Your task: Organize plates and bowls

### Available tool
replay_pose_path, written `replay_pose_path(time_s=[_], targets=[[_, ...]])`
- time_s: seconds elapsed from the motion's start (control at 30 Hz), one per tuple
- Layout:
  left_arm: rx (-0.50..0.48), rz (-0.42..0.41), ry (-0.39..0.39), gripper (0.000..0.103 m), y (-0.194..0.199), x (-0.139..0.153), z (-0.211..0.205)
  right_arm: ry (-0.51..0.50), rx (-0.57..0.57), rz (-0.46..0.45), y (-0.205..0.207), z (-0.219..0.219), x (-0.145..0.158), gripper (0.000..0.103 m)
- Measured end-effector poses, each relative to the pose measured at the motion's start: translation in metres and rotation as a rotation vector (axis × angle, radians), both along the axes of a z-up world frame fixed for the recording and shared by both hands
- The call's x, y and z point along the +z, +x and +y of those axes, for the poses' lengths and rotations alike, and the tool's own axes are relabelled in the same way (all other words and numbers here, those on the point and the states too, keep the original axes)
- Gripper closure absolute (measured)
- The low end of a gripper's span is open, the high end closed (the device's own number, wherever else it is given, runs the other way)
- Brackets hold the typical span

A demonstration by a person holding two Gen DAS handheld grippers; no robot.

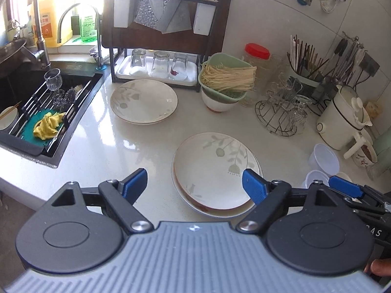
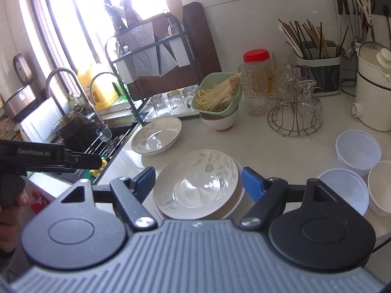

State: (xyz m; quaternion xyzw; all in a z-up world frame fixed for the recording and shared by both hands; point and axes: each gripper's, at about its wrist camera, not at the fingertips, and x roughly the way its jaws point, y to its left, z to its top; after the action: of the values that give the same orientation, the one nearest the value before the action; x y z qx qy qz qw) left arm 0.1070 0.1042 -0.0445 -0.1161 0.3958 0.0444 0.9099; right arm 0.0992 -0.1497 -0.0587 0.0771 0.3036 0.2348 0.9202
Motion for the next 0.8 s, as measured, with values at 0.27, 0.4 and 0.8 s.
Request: replay_pose_path(time_s=[0.27,0.4,0.8], targets=[[0.129,0.013,-0.032,0.015,-0.020,-0.014,-0.012,-0.026,0.069,-0.020,-0.003,-0.013,-0.003,0.024],[0.122,0.035,-0.012,0.015,-0.011,-0.017,-0.007,-0.027,0.089,-0.029,0.000,-0.007,-0.004,0.024],[0.033,0.011,0.012,0.015,0.068,-0.008,0.041,-0.014,0.061,0.019,0.041,0.015,-0.006,0.025]])
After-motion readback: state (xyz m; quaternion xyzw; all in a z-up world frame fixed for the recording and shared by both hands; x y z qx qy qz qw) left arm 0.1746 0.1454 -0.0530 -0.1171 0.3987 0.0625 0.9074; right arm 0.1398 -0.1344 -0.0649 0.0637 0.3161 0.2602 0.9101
